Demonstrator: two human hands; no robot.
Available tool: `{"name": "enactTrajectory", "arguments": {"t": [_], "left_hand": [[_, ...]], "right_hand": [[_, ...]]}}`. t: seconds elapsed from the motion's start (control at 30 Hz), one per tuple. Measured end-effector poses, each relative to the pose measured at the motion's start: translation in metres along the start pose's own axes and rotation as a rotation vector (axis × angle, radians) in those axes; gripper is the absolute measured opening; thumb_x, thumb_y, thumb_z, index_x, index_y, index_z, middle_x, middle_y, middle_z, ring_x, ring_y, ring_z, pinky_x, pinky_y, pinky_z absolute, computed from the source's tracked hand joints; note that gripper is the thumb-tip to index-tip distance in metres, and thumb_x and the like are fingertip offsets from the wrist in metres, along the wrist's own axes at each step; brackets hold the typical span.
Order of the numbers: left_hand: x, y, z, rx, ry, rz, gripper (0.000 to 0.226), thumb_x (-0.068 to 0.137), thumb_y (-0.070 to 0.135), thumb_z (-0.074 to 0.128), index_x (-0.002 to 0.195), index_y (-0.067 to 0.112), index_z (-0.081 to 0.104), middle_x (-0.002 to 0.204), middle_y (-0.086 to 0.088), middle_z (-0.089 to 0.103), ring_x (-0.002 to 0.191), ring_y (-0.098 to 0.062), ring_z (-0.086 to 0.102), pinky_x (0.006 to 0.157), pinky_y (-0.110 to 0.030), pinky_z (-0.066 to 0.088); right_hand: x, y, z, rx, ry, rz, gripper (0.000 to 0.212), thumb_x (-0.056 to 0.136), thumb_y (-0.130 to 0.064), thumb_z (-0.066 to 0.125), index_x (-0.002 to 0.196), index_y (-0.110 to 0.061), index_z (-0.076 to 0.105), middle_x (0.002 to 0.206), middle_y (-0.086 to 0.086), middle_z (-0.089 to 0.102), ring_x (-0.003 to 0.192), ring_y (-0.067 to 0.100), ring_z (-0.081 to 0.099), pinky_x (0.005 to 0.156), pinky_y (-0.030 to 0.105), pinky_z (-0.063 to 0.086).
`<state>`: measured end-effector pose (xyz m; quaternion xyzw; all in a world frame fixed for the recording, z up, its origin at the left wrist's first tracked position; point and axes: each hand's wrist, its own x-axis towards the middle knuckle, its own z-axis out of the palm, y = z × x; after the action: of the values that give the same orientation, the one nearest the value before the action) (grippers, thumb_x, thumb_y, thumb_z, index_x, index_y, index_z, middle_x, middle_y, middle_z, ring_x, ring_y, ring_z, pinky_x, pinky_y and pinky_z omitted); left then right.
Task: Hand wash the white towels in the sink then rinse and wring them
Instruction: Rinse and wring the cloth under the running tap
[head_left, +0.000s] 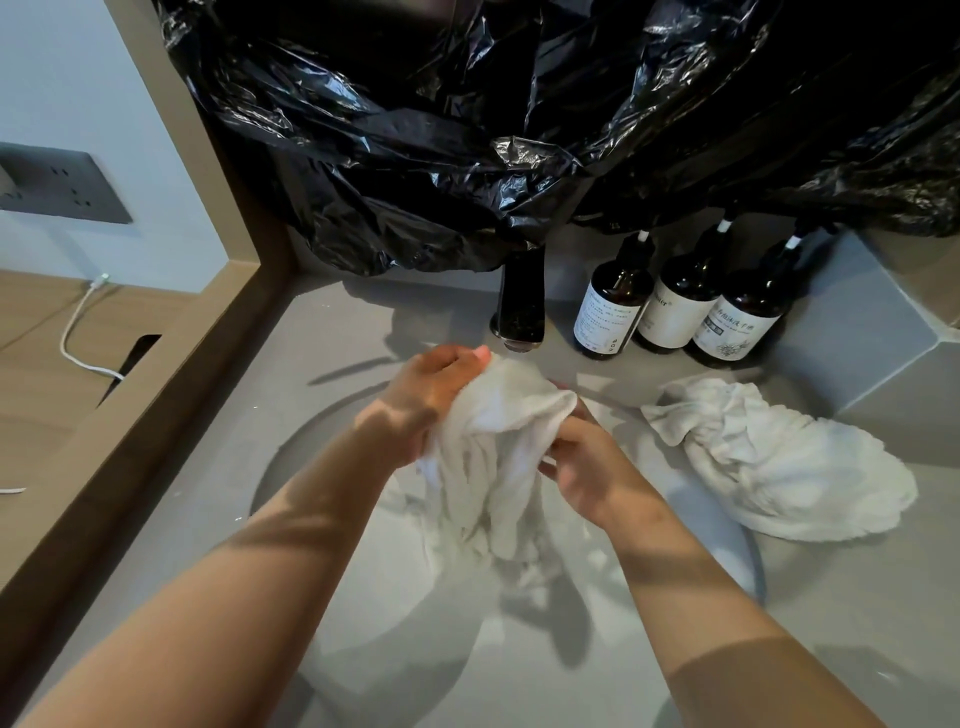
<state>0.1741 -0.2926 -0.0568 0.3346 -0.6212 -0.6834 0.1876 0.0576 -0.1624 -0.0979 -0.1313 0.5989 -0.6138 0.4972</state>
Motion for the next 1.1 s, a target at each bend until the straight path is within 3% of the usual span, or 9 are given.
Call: {"name": "enactTrajectory", "arguments": {"t": [0.13, 0.23, 0.33, 0.4, 0.53, 0.7, 0.83, 0.9, 1.1], "left_hand": [[0.012, 0.0, -0.012, -0.1, 0.201, -0.129, 0.022, 0.095, 0.023, 0.055, 0.077, 0.016, 0.064, 0.068, -0.002, 0.064, 0.059, -0.014, 0.06, 0.054, -0.019, 0.052], [0.006, 0.002, -0.01, -0.06, 0.062, -0.157, 0.02, 0.097, 0.024, 0.053, 0.091, 0.01, 0.066, 0.074, -0.006, 0.067, 0.066, -0.018, 0.063, 0.07, -0.029, 0.054], [0.003, 0.001, 0.0, -0.02, -0.06, -0.183, 0.023, 0.096, 0.025, 0.054, 0.098, 0.006, 0.066, 0.087, -0.016, 0.069, 0.078, -0.026, 0.066, 0.077, -0.034, 0.055], [0.006, 0.002, -0.001, -0.078, -0.03, -0.217, 0.024, 0.096, 0.025, 0.053, 0.101, 0.005, 0.066, 0.088, -0.017, 0.068, 0.079, -0.026, 0.066, 0.075, -0.034, 0.055], [0.012, -0.004, -0.008, -0.079, 0.097, -0.26, 0.021, 0.093, 0.025, 0.058, 0.089, 0.005, 0.066, 0.076, -0.01, 0.068, 0.066, -0.021, 0.065, 0.057, -0.026, 0.051], [0.017, -0.009, -0.004, 0.009, 0.187, -0.126, 0.019, 0.094, 0.025, 0.058, 0.099, 0.008, 0.064, 0.096, -0.011, 0.067, 0.077, -0.019, 0.063, 0.073, -0.027, 0.051], [0.01, -0.009, -0.011, 0.394, -0.237, 0.015, 0.054, 0.078, 0.061, 0.053, 0.113, 0.02, 0.058, 0.111, -0.002, 0.062, 0.1, -0.017, 0.059, 0.093, -0.035, 0.048], [0.003, -0.01, -0.011, 0.483, -0.461, 0.051, 0.056, 0.078, 0.053, 0.066, 0.125, 0.026, 0.051, 0.116, 0.007, 0.06, 0.107, -0.007, 0.058, 0.092, -0.022, 0.048], [0.01, 0.002, -0.027, 0.433, -0.453, 0.004, 0.031, 0.085, 0.021, 0.067, 0.115, 0.021, 0.061, 0.106, 0.004, 0.068, 0.095, -0.009, 0.066, 0.084, -0.018, 0.05]], "right_hand": [[-0.013, -0.016, -0.01, -0.162, -0.225, 0.12, 0.052, 0.064, -0.034, 0.065, 0.115, -0.027, 0.062, 0.087, 0.0, 0.065, 0.087, 0.02, 0.056, 0.089, 0.04, 0.032], [-0.011, -0.022, 0.003, -0.396, -0.183, 0.137, 0.032, 0.084, -0.055, 0.049, 0.093, -0.03, 0.068, 0.083, -0.012, 0.069, 0.087, 0.01, 0.058, 0.093, 0.034, 0.03], [-0.004, -0.015, 0.024, -0.266, -0.094, 0.03, 0.047, 0.081, -0.059, 0.055, 0.101, -0.018, 0.067, 0.094, -0.005, 0.073, 0.094, 0.009, 0.064, 0.086, 0.021, 0.044], [-0.003, -0.009, 0.029, -0.273, -0.124, 0.03, 0.072, 0.063, -0.063, 0.072, 0.119, -0.019, 0.057, 0.111, 0.005, 0.069, 0.102, 0.019, 0.066, 0.088, 0.031, 0.052], [-0.002, -0.013, 0.03, -0.762, -0.161, 0.023, 0.064, 0.065, -0.034, 0.085, 0.12, -0.022, 0.056, 0.11, -0.001, 0.067, 0.102, 0.017, 0.064, 0.09, 0.031, 0.052], [0.012, -0.038, 0.025, -0.728, 0.048, -0.097, 0.042, 0.073, -0.009, 0.076, 0.108, -0.014, 0.053, 0.088, 0.001, 0.06, 0.075, 0.015, 0.057, 0.056, 0.018, 0.042], [0.013, -0.05, 0.021, -0.572, 0.166, -0.159, 0.037, 0.065, -0.003, 0.069, 0.09, -0.021, 0.047, 0.087, 0.007, 0.055, 0.074, 0.02, 0.055, 0.067, 0.028, 0.044], [0.008, -0.055, 0.022, -0.582, 0.109, -0.188, 0.038, 0.065, 0.0, 0.068, 0.093, -0.02, 0.051, 0.084, 0.004, 0.056, 0.073, 0.018, 0.055, 0.067, 0.027, 0.044], [-0.002, -0.059, 0.016, -0.663, -0.052, -0.093, 0.031, 0.062, -0.018, 0.078, 0.088, -0.024, 0.063, 0.08, 0.002, 0.065, 0.071, 0.015, 0.062, 0.067, 0.026, 0.047]]}}
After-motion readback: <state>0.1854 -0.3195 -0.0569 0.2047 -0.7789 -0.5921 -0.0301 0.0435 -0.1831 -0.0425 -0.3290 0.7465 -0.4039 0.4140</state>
